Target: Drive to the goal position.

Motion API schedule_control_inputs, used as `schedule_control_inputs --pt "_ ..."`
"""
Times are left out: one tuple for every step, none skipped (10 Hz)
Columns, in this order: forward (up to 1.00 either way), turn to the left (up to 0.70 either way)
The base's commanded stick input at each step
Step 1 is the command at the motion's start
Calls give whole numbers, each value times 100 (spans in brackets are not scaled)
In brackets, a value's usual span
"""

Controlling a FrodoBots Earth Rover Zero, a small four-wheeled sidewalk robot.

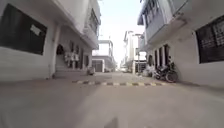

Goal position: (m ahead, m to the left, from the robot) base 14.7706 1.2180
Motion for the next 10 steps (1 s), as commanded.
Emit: schedule_control_inputs --pt "85 -33" --pt "85 -23" --pt "85 0" --pt "85 0" --pt "85 0" --pt "85 0" --pt "85 0" --pt "85 0" --pt "85 0" --pt "85 0"
